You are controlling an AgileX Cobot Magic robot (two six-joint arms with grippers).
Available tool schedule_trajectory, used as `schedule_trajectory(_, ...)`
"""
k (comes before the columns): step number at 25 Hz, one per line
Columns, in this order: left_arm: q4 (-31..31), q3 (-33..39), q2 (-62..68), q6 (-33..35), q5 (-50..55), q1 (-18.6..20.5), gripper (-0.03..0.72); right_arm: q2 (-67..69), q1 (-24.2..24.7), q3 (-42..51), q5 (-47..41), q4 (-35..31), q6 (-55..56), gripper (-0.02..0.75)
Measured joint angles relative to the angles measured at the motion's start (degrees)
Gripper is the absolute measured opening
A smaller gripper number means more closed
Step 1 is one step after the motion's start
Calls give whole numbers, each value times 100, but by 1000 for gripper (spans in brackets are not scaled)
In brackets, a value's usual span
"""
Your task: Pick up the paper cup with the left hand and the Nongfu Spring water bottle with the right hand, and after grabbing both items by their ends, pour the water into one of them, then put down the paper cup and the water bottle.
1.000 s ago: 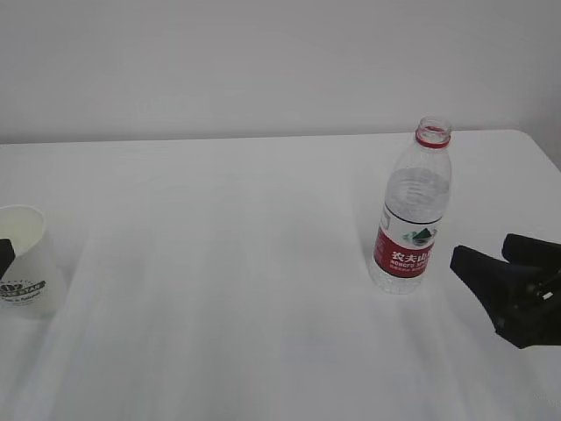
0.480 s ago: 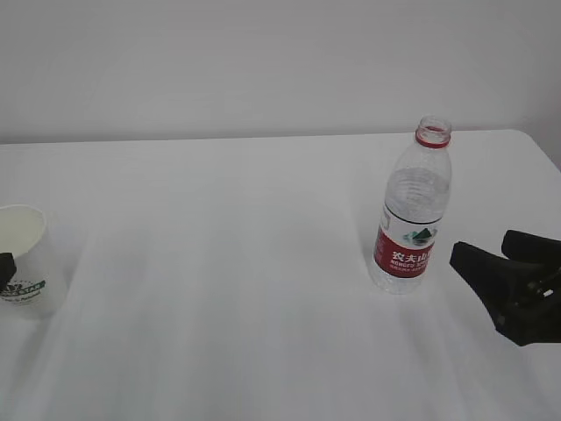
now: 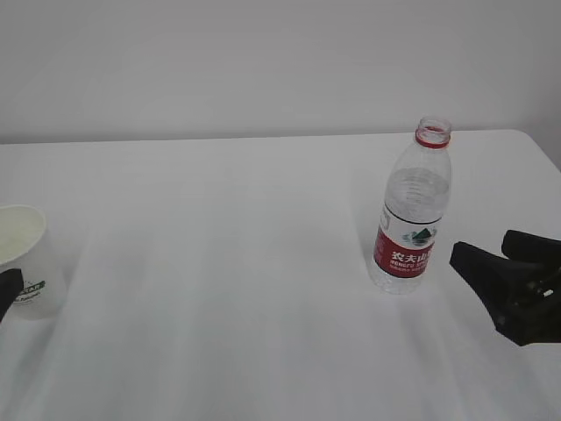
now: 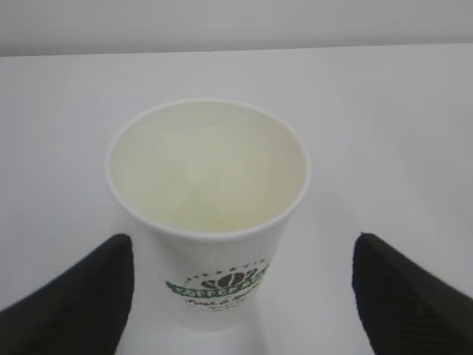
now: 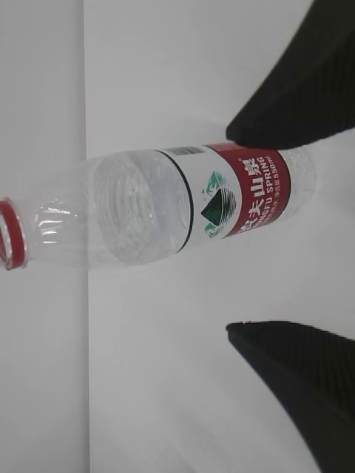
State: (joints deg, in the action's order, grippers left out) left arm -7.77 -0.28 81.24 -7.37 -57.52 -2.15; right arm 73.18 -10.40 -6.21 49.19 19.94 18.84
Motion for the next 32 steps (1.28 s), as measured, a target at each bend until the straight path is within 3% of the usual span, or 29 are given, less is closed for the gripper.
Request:
schedule_trajectory(16, -138, -51, 2252, 0, -806, 0, 689, 0, 0, 0, 0, 0, 0, 552)
schedule_trajectory(32, -311, -269, 2368, 0, -862, 0, 684, 0, 0, 0, 0, 0, 0, 552)
